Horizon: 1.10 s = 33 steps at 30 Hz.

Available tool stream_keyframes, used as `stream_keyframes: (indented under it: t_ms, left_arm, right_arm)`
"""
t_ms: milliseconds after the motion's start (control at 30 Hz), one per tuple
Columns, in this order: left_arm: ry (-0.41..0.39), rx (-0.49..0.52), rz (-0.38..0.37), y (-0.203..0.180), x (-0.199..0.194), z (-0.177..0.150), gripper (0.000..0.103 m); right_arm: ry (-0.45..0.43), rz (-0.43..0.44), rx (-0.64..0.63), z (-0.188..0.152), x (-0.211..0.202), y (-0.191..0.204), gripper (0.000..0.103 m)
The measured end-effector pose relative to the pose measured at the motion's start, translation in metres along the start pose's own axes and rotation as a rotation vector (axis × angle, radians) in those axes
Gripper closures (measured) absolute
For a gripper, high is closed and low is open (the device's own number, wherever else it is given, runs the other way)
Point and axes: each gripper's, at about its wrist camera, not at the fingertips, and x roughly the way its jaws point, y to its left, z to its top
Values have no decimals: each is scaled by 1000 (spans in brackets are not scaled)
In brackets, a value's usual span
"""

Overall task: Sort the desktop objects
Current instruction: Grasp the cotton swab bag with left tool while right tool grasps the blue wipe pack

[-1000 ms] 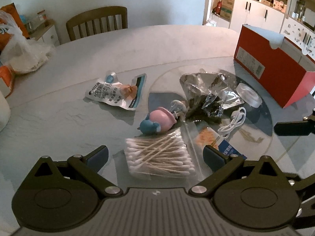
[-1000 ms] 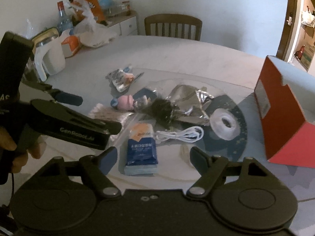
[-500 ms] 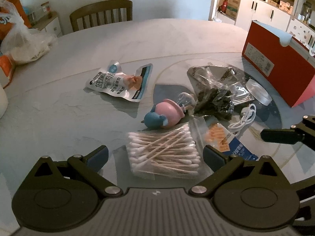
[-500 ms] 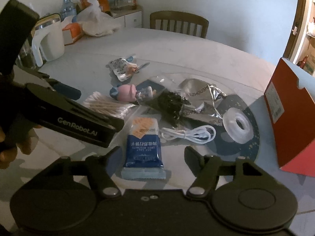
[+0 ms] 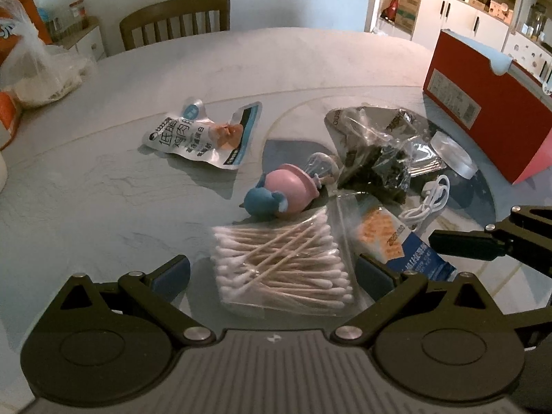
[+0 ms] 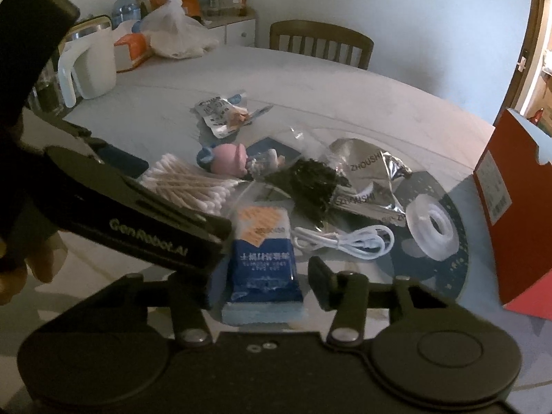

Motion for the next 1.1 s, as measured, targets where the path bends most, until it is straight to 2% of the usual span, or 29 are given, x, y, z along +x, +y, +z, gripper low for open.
stream_keyframes:
  t_ms: [333,433,500,700,1100]
  left_arm:
    - [-6,15,-10,1,-1,-2,1]
    - [-10,23,-19,0,-3,-3,5]
    - [-14,30,-25,-2,-4,-3,13]
    - [-22,44,-34,-1,-8,-3,24]
    - [-14,11,-84,-1,-21,-9,29]
  right_arm:
    - [-5,22,-24,0,-2,3,66]
    - [-1,23,-31,-1,-3,4,67]
    - [1,20,-31,-2,-4,3,67]
    - [9,-2,-13,-8,-10,-4,68]
    - [17,-15,26,-16,-29,-13,68]
